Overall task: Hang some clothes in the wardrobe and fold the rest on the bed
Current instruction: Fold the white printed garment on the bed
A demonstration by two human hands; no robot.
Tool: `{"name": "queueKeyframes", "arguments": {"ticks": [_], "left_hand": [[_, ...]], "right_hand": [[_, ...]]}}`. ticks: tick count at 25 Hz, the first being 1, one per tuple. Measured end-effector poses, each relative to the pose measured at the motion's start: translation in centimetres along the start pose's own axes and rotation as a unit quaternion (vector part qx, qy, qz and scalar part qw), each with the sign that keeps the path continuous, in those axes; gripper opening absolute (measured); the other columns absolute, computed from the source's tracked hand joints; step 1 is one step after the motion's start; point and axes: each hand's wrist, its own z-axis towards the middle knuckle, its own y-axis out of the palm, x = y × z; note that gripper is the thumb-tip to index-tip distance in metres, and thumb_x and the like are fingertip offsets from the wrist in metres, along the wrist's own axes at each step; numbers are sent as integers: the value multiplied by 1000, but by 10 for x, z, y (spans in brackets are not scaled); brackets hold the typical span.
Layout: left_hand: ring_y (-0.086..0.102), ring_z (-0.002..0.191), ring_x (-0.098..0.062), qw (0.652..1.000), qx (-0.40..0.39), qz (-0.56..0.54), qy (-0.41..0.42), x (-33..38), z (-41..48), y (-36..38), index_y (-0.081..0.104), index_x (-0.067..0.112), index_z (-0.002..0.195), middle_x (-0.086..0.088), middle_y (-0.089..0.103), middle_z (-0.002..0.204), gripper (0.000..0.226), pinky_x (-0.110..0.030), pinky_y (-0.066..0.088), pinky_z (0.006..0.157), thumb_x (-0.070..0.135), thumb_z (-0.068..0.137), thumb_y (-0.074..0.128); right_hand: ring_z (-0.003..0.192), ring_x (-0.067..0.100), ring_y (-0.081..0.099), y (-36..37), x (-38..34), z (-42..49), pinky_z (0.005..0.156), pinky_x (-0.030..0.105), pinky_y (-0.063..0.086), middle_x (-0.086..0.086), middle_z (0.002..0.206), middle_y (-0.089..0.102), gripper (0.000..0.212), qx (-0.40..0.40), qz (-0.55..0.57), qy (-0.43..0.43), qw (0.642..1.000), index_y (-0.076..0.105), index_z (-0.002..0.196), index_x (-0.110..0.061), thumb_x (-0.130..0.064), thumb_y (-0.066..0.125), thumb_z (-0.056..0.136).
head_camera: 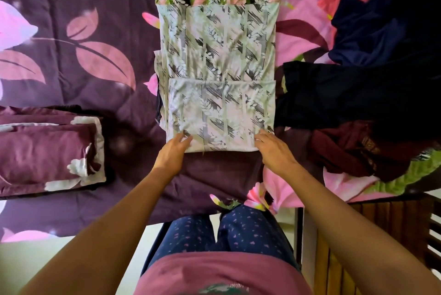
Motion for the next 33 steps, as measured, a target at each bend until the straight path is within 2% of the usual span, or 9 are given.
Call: {"name": "queueKeyframes", "arguments": {"ticks": [3, 5, 9, 12, 19, 22, 26, 29, 33], "left_hand": [[50, 117, -38, 997, -74, 8, -24, 9, -12, -7, 53, 13, 131, -12, 47, 138, 50, -43, 45, 93, -4, 85, 46], [49, 121, -34, 982, -175, 52, -42, 19, -18, -18, 53, 14, 132, -14, 50, 134, 46, -37, 40, 98, 1, 87, 49], [57, 113, -27, 899, -402, 173, -3, 41, -32, -40, 44, 12, 138, -13, 52, 132, 62, -30, 50, 81, 1, 81, 66], [64, 98, -25, 851, -514, 98, -43, 47, -39, -53, 45, 12, 138, -13, 59, 123, 58, -25, 49, 68, -2, 83, 59], [49, 80, -23, 964, -264, 10, -18, 23, 4, -90, 62, 0, 77, -14, 56, 78, 10, -28, 37, 62, -2, 81, 53], [56, 103, -31, 990, -140, -9, -19, 20, 36, -90, 66, 2, 108, -16, 63, 109, 29, -36, 44, 87, -2, 87, 46], [52, 112, -39, 995, 90, 43, -25, 24, 41, -62, 55, 5, 127, -18, 58, 124, 54, -45, 43, 91, -15, 78, 46], [49, 113, -37, 998, 48, 39, 8, 25, 23, -27, 57, 3, 123, -19, 54, 125, 41, -44, 42, 90, -2, 82, 61], [51, 104, -35, 998, -48, 42, 0, 12, -9, 18, 59, 6, 117, -16, 52, 115, 62, -44, 43, 83, 26, 64, 85]], "right_hand": [[133, 33, 39, -12, -5, -9, 105, 43, 38, 14, 135, 50, 31, -81, -14, 4, 997, 68, 99, -3, 7, 49, 77], [135, 26, 36, -23, -8, -14, 104, 36, 34, 8, 141, 43, 28, -214, -2, 5, 977, 65, 106, -7, 0, 53, 81], [73, 18, 54, -44, -27, -21, 60, 28, 43, 4, 91, 60, 14, -412, 115, 55, 902, 63, 93, -4, 1, 55, 83], [63, 15, 45, -56, -31, -23, 55, 26, 36, -3, 70, 52, 24, -517, 140, 61, 842, 57, 68, -16, 3, 62, 81], [75, 16, 52, -92, -4, 23, 58, 24, 37, -3, 78, 56, 7, -321, 110, 86, 937, 61, 88, -13, -8, 64, 84], [97, 30, 57, -84, 10, 49, 69, 27, 39, 13, 99, 59, 18, -225, 111, 132, 959, 60, 105, -4, -5, 58, 87], [111, 37, 53, -64, 9, 52, 86, 42, 46, 17, 126, 52, 46, -56, 53, 132, 988, 47, 130, -4, 3, 50, 85], [95, 36, 61, -37, -18, 30, 69, 41, 51, 19, 103, 60, 29, 68, 37, 47, 996, 61, 107, 1, -4, 67, 79], [104, 31, 54, 0, -29, 4, 80, 39, 45, 13, 107, 54, 55, -107, -54, 53, 991, 58, 111, -7, -38, 78, 70]]}}
